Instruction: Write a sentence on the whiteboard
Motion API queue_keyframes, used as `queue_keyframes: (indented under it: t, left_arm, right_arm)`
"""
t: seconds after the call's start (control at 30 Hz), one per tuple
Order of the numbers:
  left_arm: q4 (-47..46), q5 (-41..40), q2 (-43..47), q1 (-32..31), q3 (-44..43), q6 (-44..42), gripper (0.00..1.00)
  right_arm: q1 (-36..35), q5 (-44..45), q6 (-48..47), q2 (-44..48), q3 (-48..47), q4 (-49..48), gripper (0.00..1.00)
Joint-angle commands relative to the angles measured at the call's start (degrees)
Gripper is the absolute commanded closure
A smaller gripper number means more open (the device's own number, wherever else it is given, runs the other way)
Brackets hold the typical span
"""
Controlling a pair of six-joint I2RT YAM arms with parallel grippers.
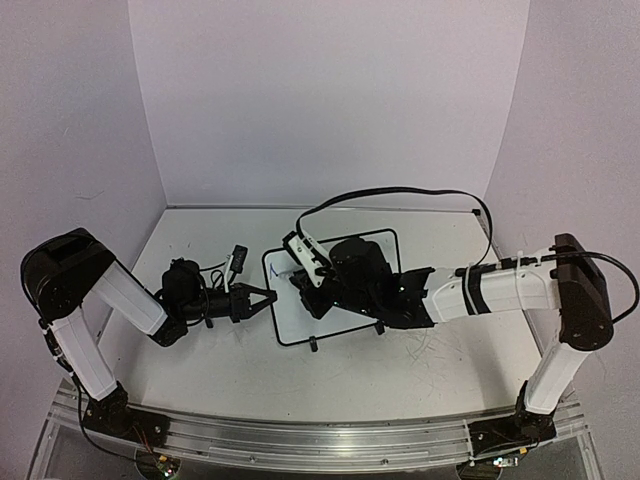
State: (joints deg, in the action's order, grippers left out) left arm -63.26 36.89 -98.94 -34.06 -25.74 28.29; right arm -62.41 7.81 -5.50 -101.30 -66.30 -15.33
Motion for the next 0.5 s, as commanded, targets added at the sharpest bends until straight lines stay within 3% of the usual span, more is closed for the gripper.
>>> queue_keyframes:
  t: [0.0,0.47]
  left_arm:
    - [2.1,-0.5,1.5,0.2,0.6,0.2,1.0]
    - [2.2,-0.6,1.6,-0.3,0.6,0.2,1.0]
  right_arm:
    - [0.5,2.2,0.5,1.6,-0.1,1.2,1.0]
    - [0.8,4.5,-0.4,0.3,-3.0,0.6,1.0]
